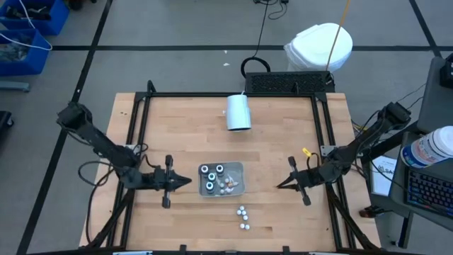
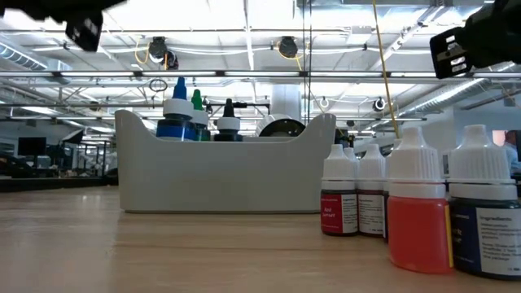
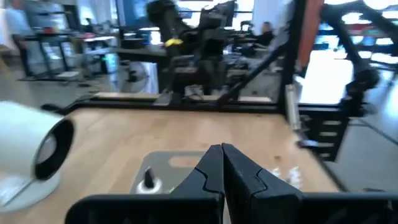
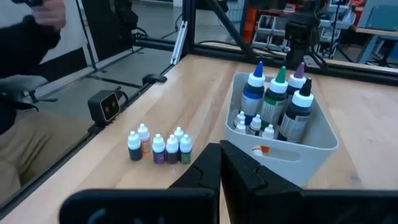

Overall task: Pick & Place food coloring
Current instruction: Put the red food coloring bottle into the gray bin

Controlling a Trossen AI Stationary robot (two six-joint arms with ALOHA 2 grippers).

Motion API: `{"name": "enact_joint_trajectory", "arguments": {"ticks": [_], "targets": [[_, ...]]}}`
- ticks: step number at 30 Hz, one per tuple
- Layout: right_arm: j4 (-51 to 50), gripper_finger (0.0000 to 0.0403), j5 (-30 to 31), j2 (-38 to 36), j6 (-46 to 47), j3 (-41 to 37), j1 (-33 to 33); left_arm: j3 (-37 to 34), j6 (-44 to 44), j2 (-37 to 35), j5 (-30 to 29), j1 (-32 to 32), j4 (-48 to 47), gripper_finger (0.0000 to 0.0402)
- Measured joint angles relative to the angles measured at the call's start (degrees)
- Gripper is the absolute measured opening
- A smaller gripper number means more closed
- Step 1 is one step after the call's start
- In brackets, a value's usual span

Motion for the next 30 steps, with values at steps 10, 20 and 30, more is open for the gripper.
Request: {"name": "enact_joint_trajectory", "arguments": {"ticks": [10,20,30], "targets": [[6.07,0.0,0.24,12.89,-3.91,6.09,-0.13,-1.62,5.03,7.29,-5.85,-0.64,5.78,0.0008],[-29.98,0.0,0.16,37.1,6.04,41.82,-1.22,-1.58,13.83,7.36,-5.28,1.22,5.54,0.0009],[-37.05,0.0014,-7.39,57.83,9.3,68.14,-1.36,-1.56,15.6,7.36,-5.13,2.23,3.8,0.001]]}}
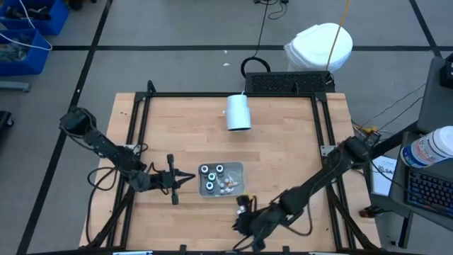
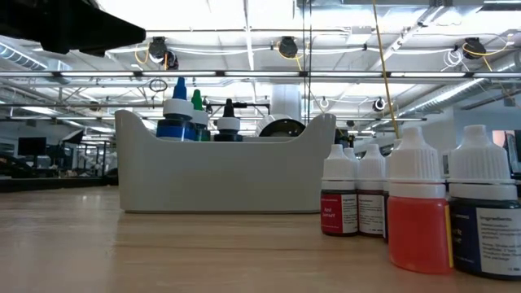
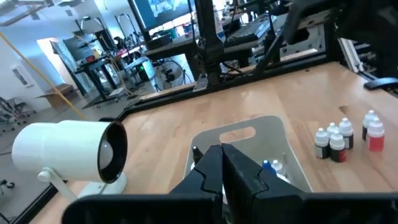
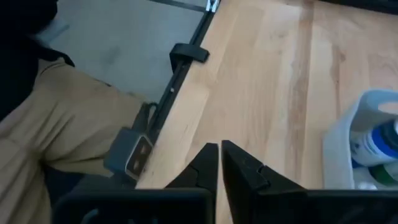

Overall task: Pick & Place food coloring
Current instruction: Put the red food coloring bottle into the gray bin

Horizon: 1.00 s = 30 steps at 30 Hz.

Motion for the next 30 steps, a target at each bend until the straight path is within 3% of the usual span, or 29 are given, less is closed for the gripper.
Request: {"name": "enact_joint_trajectory", "arguments": {"ticks": [11,30], "targets": [[0.43,0.0123,-1.44,6.46,-0.99,1.54,0.27,0.04,0.83,0.0,0.04,0.0,-2.7,0.001],[-4.61,0.0132,-1.59,6.76,1.63,1.5,2.44,0.02,-2.11,0.0,0.91,0.0,-5.33,0.001]]}}
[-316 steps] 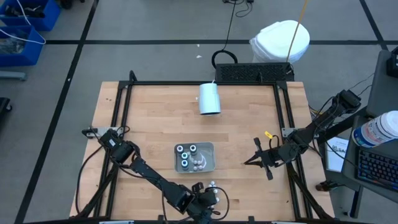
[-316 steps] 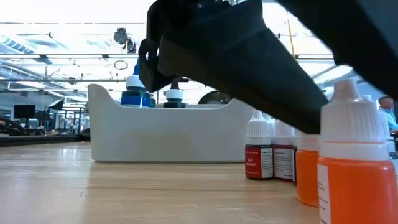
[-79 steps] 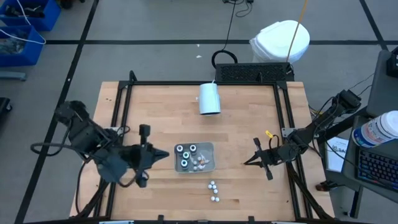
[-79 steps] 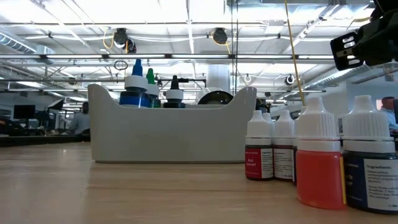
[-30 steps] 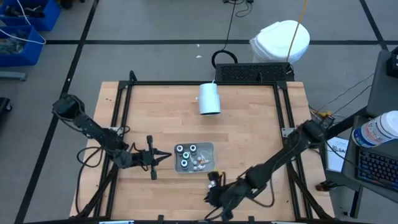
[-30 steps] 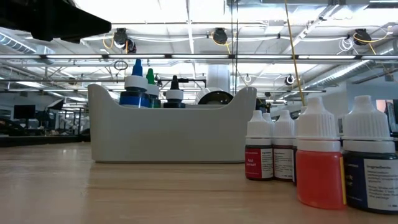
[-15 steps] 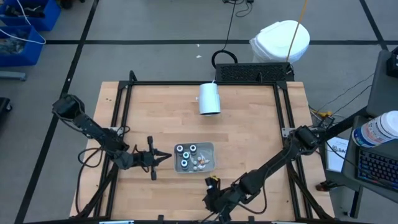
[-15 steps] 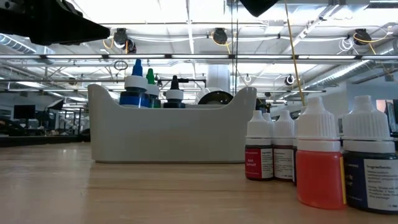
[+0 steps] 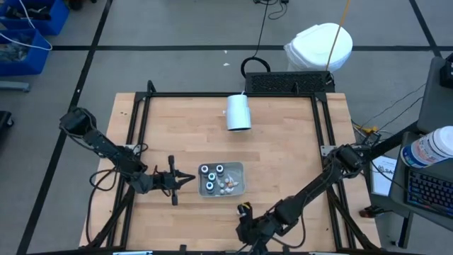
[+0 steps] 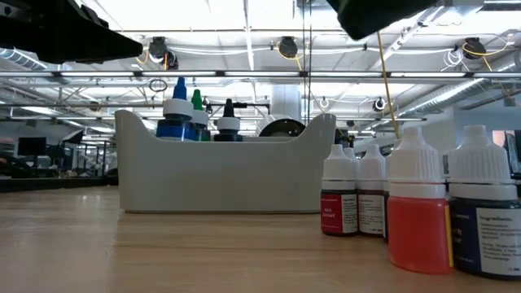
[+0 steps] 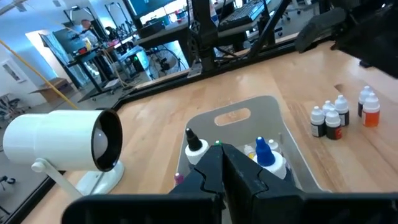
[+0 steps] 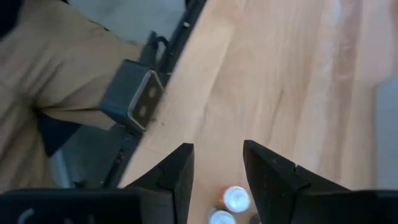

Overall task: Pick & Place food coloring
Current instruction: Put the red food coloring bottle into the gray bin

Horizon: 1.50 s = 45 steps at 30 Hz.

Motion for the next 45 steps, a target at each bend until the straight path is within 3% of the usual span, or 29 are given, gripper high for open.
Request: {"name": "enact_joint_trajectory", "arguments": {"ticks": [11,17,24,35,45], "targets": [[-15.35,0.0132,3.15,-0.04,-0.49,9.62,-0.51,0.0,-1.71,0.0,1.06,0.0,-0.44,0.001],[-15.22,0.0132,0.62,0.92,-3.57,9.46,-5.03,0.0,-3.18,0.0,1.06,0.0,-0.62,0.001],[-14.35,0.0132,-6.97,4.56,-4.96,9.33,-7.57,0.0,-3.25,-0.02,1.07,0.0,-2.34,0.001],[-16.83,0.0125,-3.99,5.28,-8.35,9.88,-7.98,0.0,-3.12,-0.02,1.04,0.0,-3.8,0.001],[-32.21,0.0107,-5.5,10.76,-5.56,23.74,-9.07,0.0,-1.61,-0.01,1.04,0.58,-3.78,0.001]]}}
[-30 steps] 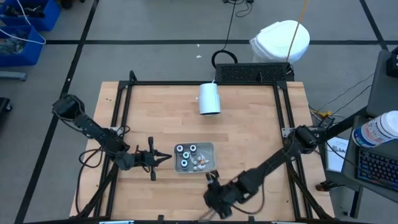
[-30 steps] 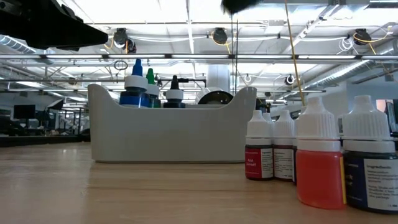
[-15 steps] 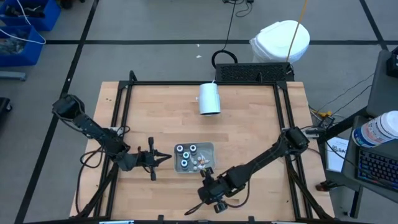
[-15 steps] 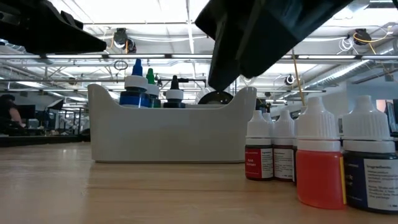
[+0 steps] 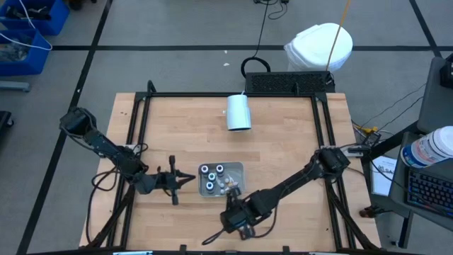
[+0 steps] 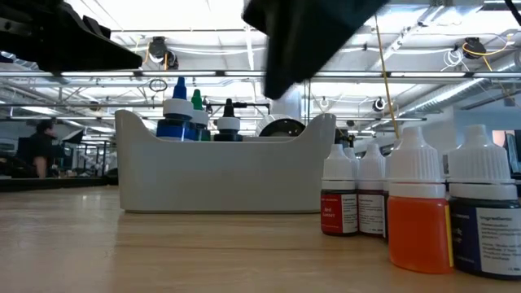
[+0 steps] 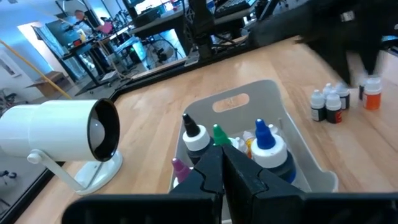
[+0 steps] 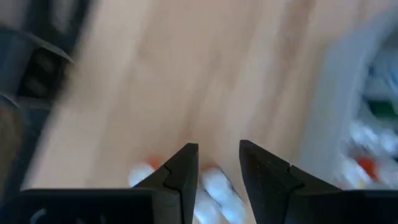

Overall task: Pick & Place food coloring
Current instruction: Put the red food coloring bottle into the gray bin

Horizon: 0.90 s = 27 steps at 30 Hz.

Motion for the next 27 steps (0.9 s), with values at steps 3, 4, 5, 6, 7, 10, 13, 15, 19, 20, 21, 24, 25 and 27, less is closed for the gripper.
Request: {"name": "enact_joint_trajectory", "arguments": {"ticks": [3,4,5,6,7,10,13,15,19,20,21,24,25,27], "targets": [[-3.1,0.0107,-0.34,2.96,0.36,3.45,0.0,0.0,-0.07,0.0,0.27,0.43,0.04,0.001],[-3.95,0.0107,-0.47,3.85,0.24,3.89,-0.15,0.0,-0.12,-0.01,0.28,0.54,0.02,0.001],[-4.51,0.0106,-0.62,4.56,-0.26,4.06,-0.28,0.0,-0.22,-0.01,0.28,0.56,0.04,0.001],[-4.69,0.0106,-0.43,4.89,-0.98,4.08,-0.37,0.0,-0.22,-0.01,0.31,0.55,0.05,0.001],[-4.59,0.0106,-0.32,5.05,-1.44,4.08,-0.47,0.0,-0.22,-0.01,0.32,0.55,0.0,0.001],[-3.76,0.0107,-0.3,4.65,-2.03,4.39,-0.5,0.0,-0.41,-0.01,0.35,0.55,0.0,0.001],[-3.1,0.0107,-0.47,4.42,-2.1,4.37,-0.23,0.0,-0.44,-0.01,0.39,0.55,0.0,0.001],[-2.6,0.0109,-0.47,4.35,-2.05,4.37,-0.26,0.0,-0.44,-0.01,0.39,0.55,-0.17,0.001],[-3.97,0.0121,-0.41,4.33,-3.06,4.36,-0.38,0.0,-0.5,-0.01,0.39,0.55,-0.68,0.001],[-4.38,0.0126,-0.45,4.33,-3.2,4.35,-0.36,0.0,-0.52,-0.01,0.39,0.55,-0.86,0.001],[-4.62,0.0131,-0.46,4.33,-3.23,4.35,-0.36,0.0,-0.52,-0.01,0.39,0.55,-0.94,0.001],[-5.37,0.0148,-0.51,4.33,-2.73,4.33,-0.29,0.0,-0.7,-0.01,0.39,0.55,-0.96,0.001],[-5.65,0.0153,-0.8,4.33,-2.54,4.32,-0.31,0.0,-0.7,-0.01,0.39,0.55,-0.98,0.001],[-5.91,0.016,-2.59,4.33,-2.36,4.32,-0.36,0.0,-0.68,-0.01,0.39,0.55,-1.01,0.001]]}}
